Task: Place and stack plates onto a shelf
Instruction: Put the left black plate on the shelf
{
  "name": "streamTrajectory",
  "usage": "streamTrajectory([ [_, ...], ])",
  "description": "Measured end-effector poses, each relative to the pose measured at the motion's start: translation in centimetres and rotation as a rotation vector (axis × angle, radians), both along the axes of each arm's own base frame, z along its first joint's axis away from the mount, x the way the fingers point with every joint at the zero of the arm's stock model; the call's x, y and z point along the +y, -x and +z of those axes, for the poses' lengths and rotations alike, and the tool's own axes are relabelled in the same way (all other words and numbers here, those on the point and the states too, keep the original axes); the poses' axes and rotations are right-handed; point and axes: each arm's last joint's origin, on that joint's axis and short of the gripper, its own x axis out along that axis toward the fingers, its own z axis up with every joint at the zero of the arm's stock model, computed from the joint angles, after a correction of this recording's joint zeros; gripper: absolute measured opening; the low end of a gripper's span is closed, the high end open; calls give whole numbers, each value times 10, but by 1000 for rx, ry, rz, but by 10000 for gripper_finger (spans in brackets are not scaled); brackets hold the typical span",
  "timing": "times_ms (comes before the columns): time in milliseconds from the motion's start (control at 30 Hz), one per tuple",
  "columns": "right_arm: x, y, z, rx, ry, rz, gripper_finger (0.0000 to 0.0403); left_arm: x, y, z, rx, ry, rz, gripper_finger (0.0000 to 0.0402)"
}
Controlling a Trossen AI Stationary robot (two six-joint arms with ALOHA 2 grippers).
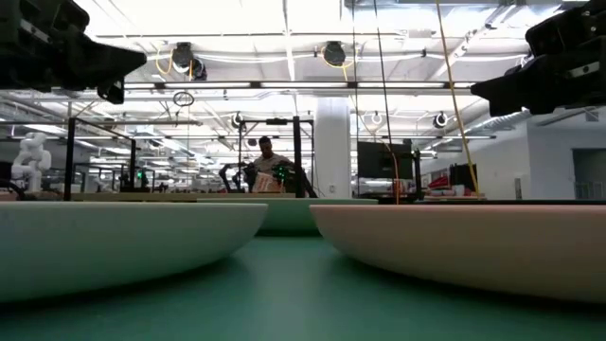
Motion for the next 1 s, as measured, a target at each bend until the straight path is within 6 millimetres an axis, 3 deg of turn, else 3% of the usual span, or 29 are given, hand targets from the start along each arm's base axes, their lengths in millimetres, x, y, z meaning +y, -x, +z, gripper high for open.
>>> streamTrajectory([
  [133,0,0,0,0,0,0,0,0,-1,11,-33,12,-2,3],
  [600,0,0,0,0,-10,-3,0,0,-16,86,141,-15,1,3],
  [1000,0,0,0,3,-165,-8,0,0,-7,146,189,35,1,3],
])
